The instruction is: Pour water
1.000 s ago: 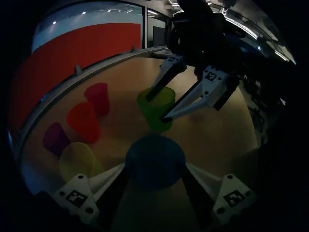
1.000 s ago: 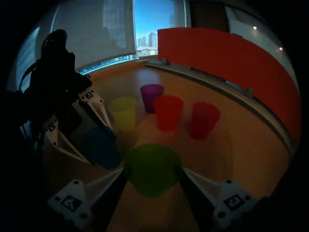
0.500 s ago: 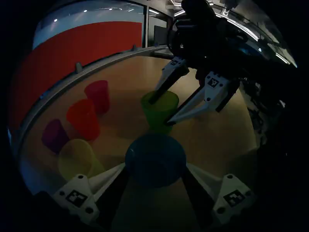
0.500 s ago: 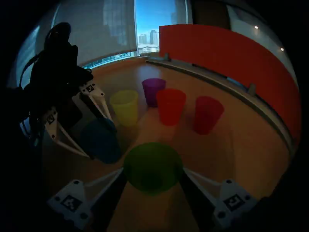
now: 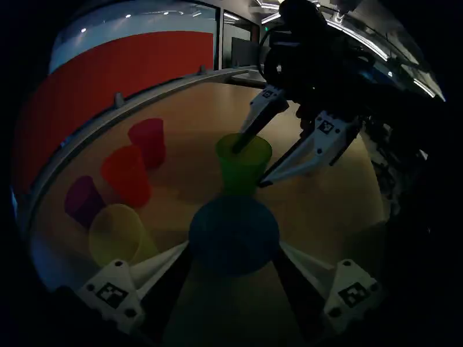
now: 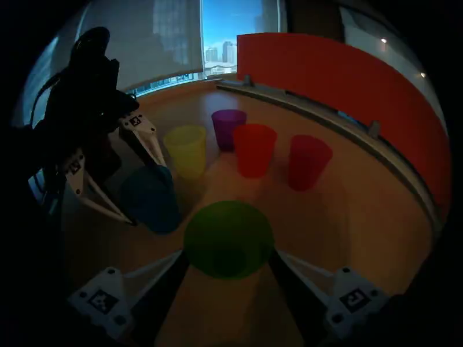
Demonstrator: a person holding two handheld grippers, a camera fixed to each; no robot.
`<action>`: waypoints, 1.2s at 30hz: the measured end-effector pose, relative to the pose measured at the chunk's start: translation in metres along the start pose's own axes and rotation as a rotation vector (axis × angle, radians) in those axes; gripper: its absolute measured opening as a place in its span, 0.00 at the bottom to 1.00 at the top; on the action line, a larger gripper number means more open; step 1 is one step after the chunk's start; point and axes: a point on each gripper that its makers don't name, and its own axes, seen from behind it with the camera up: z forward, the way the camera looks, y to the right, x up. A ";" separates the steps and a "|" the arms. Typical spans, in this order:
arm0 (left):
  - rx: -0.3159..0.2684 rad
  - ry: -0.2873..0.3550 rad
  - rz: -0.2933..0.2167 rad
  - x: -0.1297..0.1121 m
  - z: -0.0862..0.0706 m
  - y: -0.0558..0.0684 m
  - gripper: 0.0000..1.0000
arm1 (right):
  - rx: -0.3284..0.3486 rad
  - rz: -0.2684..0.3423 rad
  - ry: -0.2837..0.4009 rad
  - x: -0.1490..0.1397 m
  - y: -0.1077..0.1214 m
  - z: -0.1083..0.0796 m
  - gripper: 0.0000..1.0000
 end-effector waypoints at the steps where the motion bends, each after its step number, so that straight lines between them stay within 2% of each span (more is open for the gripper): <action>1: 0.001 -0.001 -0.001 -0.001 -0.001 0.000 0.96 | -0.002 0.001 0.001 0.000 0.000 -0.001 1.00; 8: 0.020 -0.003 -0.008 -0.006 -0.010 0.000 0.98 | -0.012 0.003 0.010 -0.004 -0.004 -0.013 1.00; 17: 0.057 0.016 -0.030 -0.016 -0.032 0.003 0.98 | -0.031 0.012 0.023 -0.012 -0.010 -0.031 1.00; 36: 0.245 0.100 -0.144 -0.039 -0.098 -0.019 0.98 | -0.101 0.060 0.056 -0.028 -0.009 -0.079 1.00</action>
